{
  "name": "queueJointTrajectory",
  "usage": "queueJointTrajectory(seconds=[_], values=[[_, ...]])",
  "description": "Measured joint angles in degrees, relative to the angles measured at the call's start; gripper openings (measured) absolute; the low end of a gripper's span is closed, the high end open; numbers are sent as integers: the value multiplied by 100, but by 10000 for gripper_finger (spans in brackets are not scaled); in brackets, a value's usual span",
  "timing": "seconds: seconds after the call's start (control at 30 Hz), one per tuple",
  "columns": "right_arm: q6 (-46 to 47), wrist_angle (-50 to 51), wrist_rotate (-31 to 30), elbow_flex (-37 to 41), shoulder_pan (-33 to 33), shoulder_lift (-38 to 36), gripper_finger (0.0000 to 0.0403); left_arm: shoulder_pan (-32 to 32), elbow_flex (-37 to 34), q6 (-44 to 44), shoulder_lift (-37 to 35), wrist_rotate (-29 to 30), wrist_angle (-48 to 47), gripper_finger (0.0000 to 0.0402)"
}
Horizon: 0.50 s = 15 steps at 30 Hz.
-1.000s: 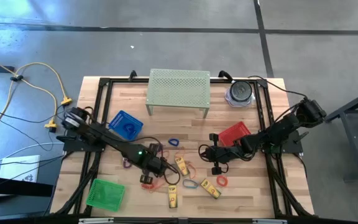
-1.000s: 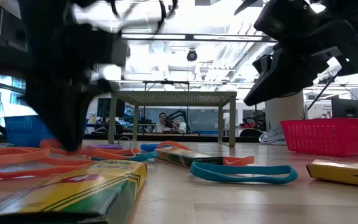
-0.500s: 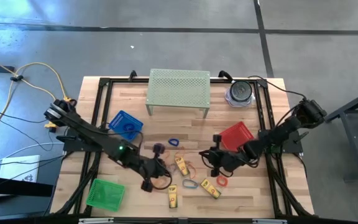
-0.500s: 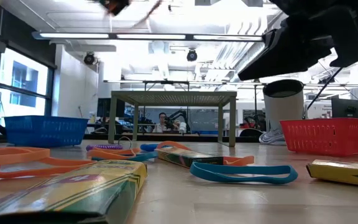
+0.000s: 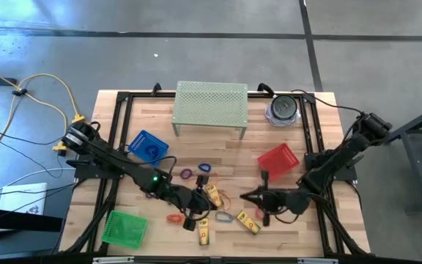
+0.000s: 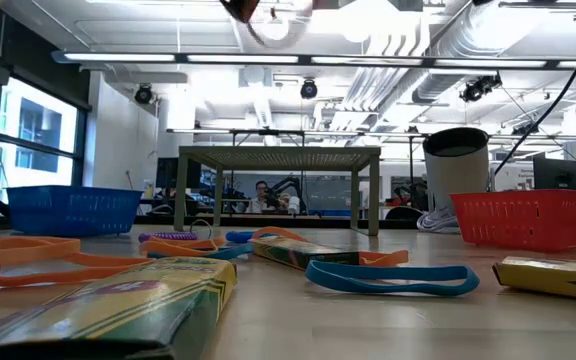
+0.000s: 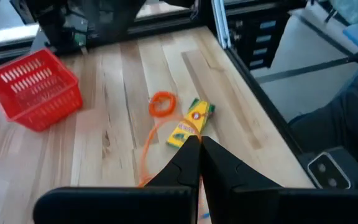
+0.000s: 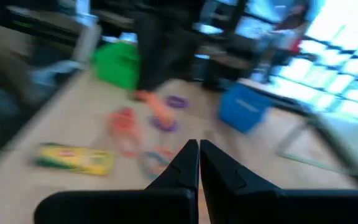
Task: Pick & Place Office Desk Supplies
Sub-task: Put the orange rubberband into the red bin
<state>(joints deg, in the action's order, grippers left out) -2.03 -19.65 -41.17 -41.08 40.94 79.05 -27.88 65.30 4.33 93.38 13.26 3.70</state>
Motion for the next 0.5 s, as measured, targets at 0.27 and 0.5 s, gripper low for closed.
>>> queueJointTrajectory(seconds=[0.27, 0.5], values=[[-109, -75, 705, 4, -5, 4, 3, -45, 0, 32, 20, -180, 181, 1], [-284, -148, 641, 4, -5, 4, 3, -28, 2, -24, 258, -422, 531, 1]])
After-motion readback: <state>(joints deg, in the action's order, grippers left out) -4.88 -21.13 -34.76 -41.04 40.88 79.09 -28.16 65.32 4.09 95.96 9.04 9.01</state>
